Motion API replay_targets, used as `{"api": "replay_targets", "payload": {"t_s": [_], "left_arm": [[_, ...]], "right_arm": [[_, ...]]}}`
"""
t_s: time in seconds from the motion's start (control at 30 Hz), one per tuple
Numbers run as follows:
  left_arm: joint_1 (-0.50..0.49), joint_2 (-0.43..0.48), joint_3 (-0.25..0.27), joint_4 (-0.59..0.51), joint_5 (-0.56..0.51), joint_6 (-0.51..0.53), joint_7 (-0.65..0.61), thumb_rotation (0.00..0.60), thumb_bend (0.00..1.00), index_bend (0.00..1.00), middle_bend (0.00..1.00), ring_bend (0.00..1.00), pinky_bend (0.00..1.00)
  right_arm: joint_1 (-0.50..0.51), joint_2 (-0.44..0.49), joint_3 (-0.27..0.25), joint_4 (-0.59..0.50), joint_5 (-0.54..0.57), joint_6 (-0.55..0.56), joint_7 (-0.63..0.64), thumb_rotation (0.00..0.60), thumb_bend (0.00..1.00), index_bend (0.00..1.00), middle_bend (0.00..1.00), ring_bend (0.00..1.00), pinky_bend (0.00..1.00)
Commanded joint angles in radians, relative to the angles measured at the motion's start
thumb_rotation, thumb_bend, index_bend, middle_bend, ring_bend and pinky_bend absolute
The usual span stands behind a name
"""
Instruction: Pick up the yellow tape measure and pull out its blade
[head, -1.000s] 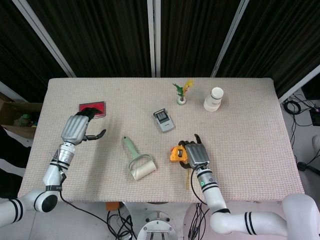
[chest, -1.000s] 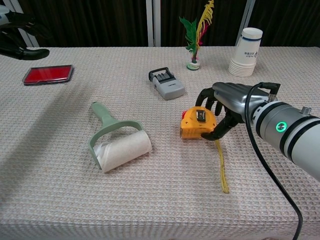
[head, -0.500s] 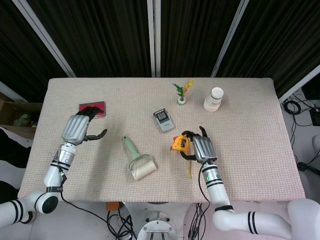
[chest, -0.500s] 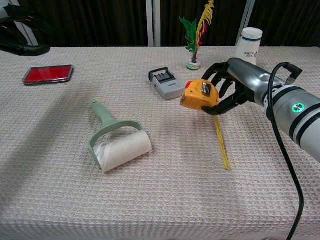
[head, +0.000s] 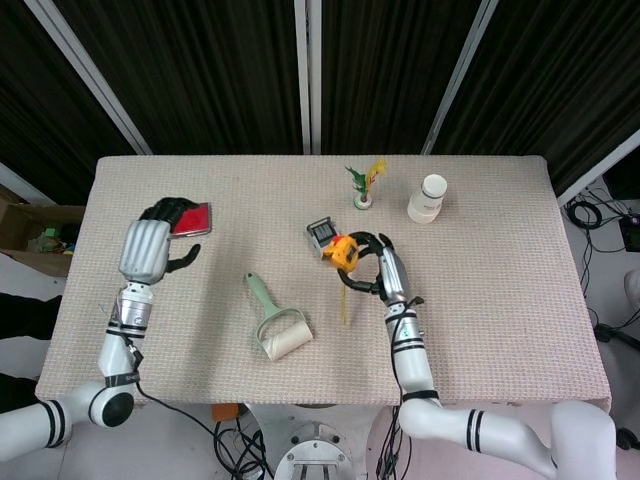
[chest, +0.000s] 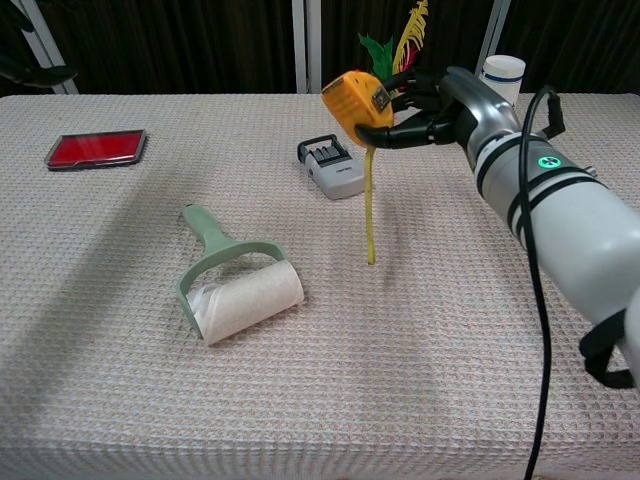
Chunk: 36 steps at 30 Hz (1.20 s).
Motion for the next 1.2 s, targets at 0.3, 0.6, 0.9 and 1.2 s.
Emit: {"api": "replay_targets", "payload": {"t_s": [0.3, 0.6, 0.9, 1.2], "left_arm": [[-0.038, -0.096, -0.068, -0.021, -0.021, 0.077, 0.129, 0.6, 0.26, 0.32, 0.31, 0.26, 0.38], [-0.09, -0.172, -0.065, -0.002, 0.036, 0.081, 0.164, 0.595, 0.28, 0.41, 0.43, 0.42, 0.6], [-0.138, -0.251, -0.065, 0.031, 0.034, 0.052, 0.209, 0.587, 0.28, 0.44, 0.44, 0.43, 0.62], [-0.185, -0.305, -0.078, 0.063, 0.033, 0.021, 0.234, 0.554, 0.28, 0.46, 0.46, 0.44, 0.63]], "right_arm": [[0.104, -0.157, 0.122, 0.15, 0.008, -0.045, 0.131, 0.6, 0.29, 0.95, 0.7, 0.39, 0.0], [0.125, -0.183, 0.149, 0.193, 0.021, -0.062, 0.147, 0.6, 0.29, 0.95, 0.7, 0.39, 0.0], [0.126, -0.185, 0.158, 0.193, 0.021, -0.075, 0.172, 0.6, 0.3, 0.95, 0.7, 0.39, 0.0], [0.137, -0.2, 0.166, 0.21, 0.021, -0.077, 0.179, 0.6, 0.3, 0.95, 0.7, 0.39, 0.0]]}}
